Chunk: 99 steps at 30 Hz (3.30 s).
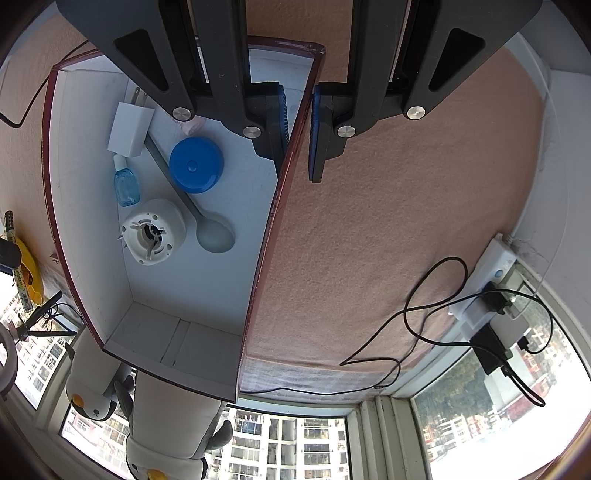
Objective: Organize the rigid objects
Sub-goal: 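Carry the lighter into the box and open the right gripper, then move the right gripper back toward the blue phone stand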
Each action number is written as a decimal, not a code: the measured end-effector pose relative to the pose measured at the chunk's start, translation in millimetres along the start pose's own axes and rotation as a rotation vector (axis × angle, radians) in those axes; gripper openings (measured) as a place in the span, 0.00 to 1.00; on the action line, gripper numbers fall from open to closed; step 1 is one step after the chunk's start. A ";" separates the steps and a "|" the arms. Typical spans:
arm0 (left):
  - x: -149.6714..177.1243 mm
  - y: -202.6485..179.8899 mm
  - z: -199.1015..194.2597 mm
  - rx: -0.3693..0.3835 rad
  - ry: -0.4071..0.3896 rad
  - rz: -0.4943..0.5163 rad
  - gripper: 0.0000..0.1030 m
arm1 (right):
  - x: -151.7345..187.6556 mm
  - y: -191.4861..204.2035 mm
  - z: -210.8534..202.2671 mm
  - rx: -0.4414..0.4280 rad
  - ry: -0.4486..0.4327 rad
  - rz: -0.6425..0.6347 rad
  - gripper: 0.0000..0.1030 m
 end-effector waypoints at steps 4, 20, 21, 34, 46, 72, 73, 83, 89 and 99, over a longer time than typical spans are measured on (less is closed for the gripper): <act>-0.2 0.1 0.0 -0.001 0.000 0.000 0.08 | -2.0 27.8 -0.7 -0.024 -0.005 -0.052 0.20; -0.2 0.1 0.2 0.000 0.000 0.000 0.08 | 5.1 96.0 36.3 -0.058 0.055 -0.181 0.20; -0.2 0.1 0.2 0.000 0.000 0.000 0.08 | 5.8 97.0 38.2 -0.058 0.058 -0.183 0.20; 0.0 0.2 0.2 0.000 0.000 0.000 0.08 | 9.9 101.3 49.8 -0.054 0.085 -0.202 0.20; 0.0 0.1 0.2 0.000 0.000 0.000 0.08 | 11.4 105.9 48.9 -0.063 0.083 -0.222 0.20; 0.5 0.8 0.7 0.001 0.000 -0.001 0.08 | 12.4 99.9 34.4 -0.090 0.031 -0.209 0.51; 0.5 0.8 0.7 0.001 0.001 -0.001 0.08 | 12.6 96.5 32.7 -0.083 0.026 -0.204 0.51; 0.6 0.1 0.8 0.002 0.001 -0.002 0.08 | 11.6 23.5 3.1 -0.049 -0.062 -0.046 0.63; 0.6 0.2 0.8 0.002 0.001 -0.002 0.08 | 16.5 -43.1 7.8 0.059 -0.025 0.046 0.71; 1.1 -0.1 1.3 0.002 0.001 -0.003 0.08 | 44.5 -115.2 82.2 0.086 0.218 0.194 0.71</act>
Point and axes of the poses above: each gripper's, at about its wrist camera, not at the fingertips, and z roughly the way its jaws point, y to its left, x to its underside, the point moved 5 cm from there along z, roughly the way its jaws point, and after that the axes turned 1 degree about z, right-handed, at the moved point
